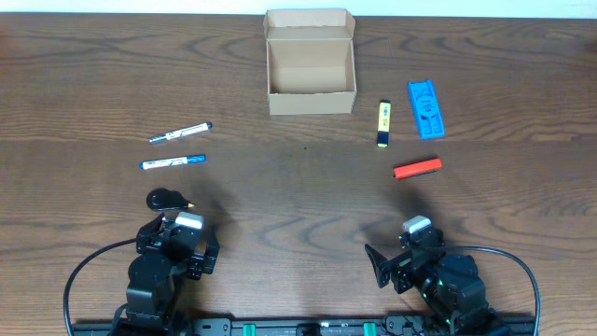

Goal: Pack container

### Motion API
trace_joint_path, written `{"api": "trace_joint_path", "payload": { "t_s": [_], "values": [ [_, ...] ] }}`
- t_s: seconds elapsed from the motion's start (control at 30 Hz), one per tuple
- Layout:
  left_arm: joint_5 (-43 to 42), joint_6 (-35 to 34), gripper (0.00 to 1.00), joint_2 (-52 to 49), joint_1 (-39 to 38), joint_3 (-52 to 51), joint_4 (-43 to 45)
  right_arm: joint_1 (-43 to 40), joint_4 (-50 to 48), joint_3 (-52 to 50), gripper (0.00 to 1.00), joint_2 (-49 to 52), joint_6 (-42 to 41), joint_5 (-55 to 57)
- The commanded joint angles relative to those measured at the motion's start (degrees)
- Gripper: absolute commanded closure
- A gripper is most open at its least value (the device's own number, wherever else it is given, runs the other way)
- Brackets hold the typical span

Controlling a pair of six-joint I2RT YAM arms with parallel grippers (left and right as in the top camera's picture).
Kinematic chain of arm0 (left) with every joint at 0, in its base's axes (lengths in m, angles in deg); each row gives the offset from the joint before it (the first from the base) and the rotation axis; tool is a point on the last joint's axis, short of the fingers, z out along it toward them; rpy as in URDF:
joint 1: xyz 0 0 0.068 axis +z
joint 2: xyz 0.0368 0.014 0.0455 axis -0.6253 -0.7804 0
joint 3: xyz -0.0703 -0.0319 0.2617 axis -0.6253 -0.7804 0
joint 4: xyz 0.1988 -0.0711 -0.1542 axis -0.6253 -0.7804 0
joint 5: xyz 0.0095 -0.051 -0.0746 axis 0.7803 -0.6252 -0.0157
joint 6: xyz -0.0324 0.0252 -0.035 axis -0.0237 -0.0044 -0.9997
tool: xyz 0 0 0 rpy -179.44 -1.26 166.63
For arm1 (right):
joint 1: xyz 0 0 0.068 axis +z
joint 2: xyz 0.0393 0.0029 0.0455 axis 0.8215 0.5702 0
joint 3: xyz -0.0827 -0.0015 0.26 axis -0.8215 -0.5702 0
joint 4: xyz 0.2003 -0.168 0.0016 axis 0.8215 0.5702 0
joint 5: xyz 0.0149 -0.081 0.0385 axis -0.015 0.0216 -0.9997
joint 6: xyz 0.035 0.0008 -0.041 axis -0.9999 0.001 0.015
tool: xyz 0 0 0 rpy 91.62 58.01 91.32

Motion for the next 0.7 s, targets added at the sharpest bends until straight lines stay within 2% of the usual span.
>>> {"api": "trace_joint_path", "payload": {
  "t_s": [0.0, 0.5, 0.57, 0.67],
  "values": [
    [1.62, 1.05, 0.05, 0.26, -0.20, -0.50, -0.13, 0.48, 0.07, -0.15, 0.01, -0.46, 0.70, 0.37],
    [1.62, 1.03, 0.05, 0.26, -0.20, -0.50, -0.13, 0.48, -0.28, -0.15, 0.01, -0.46, 0.66, 0.35],
    [1.62, 1.05, 0.05, 0.26, -0.20, -0.50, -0.13, 0.48, -0.98, -0.17, 0.01, -0.46, -1.46, 0.31],
    [1.62, 1.03, 0.05, 0.26, -0.20, -0.50, -0.13, 0.48, -3.85, -0.17, 0.01, -0.46, -9.97, 0.31]
  ]
}}
